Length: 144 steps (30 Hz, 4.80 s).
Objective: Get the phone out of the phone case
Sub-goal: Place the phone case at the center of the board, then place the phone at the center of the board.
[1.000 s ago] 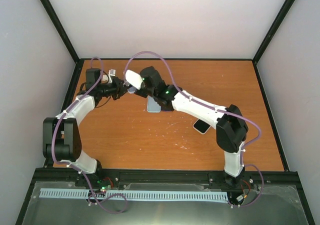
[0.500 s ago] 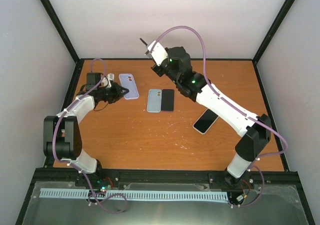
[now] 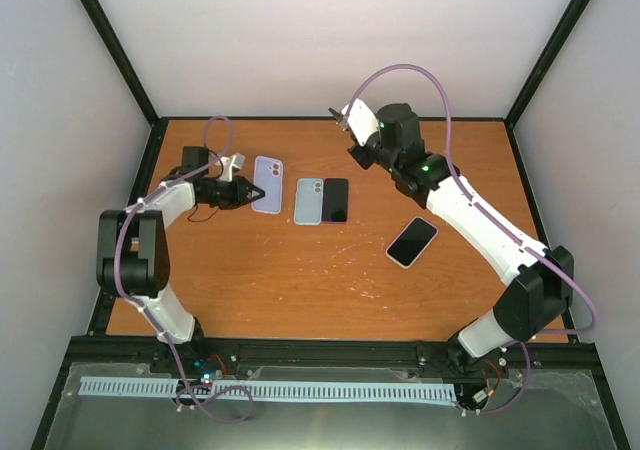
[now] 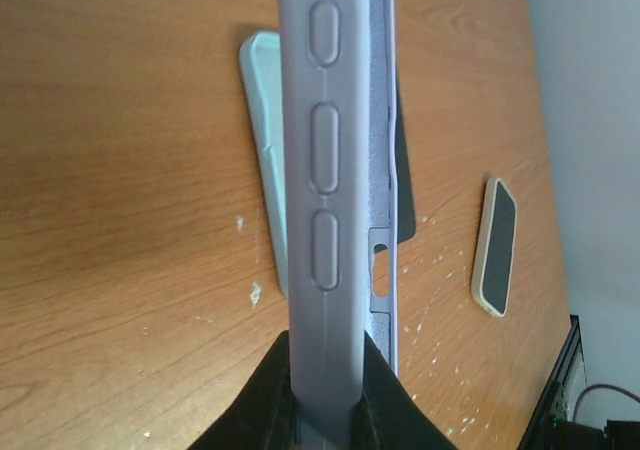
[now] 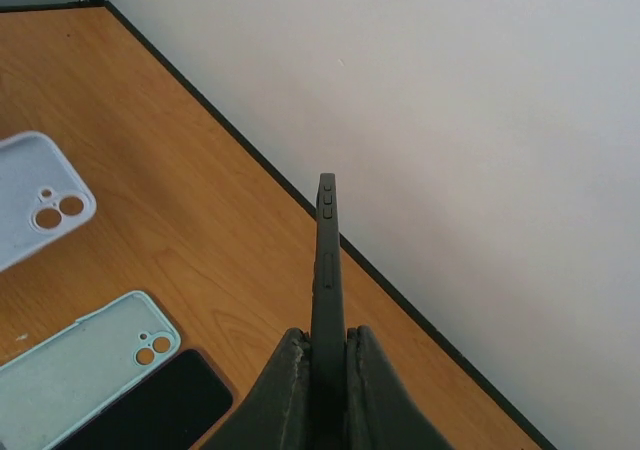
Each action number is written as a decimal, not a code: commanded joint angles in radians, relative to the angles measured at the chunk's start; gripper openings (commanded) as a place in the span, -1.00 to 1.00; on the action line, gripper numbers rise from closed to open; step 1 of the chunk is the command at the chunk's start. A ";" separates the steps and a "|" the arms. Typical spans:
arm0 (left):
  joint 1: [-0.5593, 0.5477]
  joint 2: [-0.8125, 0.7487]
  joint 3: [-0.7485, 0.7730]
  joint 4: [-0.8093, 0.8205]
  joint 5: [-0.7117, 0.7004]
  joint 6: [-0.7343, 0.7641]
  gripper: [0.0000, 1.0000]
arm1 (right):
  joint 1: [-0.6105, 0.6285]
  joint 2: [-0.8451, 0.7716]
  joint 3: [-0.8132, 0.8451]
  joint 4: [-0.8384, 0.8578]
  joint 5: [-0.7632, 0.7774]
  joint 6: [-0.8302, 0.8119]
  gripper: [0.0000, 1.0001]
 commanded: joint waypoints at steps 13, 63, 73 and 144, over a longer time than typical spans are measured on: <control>0.007 0.296 0.148 -0.028 0.109 0.076 -0.98 | -0.042 -0.071 -0.036 0.024 -0.037 0.017 -0.94; -0.114 0.192 0.090 -0.039 -0.384 -0.134 0.99 | -0.054 -0.014 -0.017 0.008 -0.097 0.031 -0.95; -0.011 -0.016 0.090 0.019 -0.201 -0.189 0.99 | -0.017 -0.021 -0.062 0.140 -0.046 -0.076 -0.94; 0.050 -0.144 -0.016 0.585 0.373 -0.879 -0.96 | 0.453 0.121 -0.537 1.077 0.193 -1.048 0.10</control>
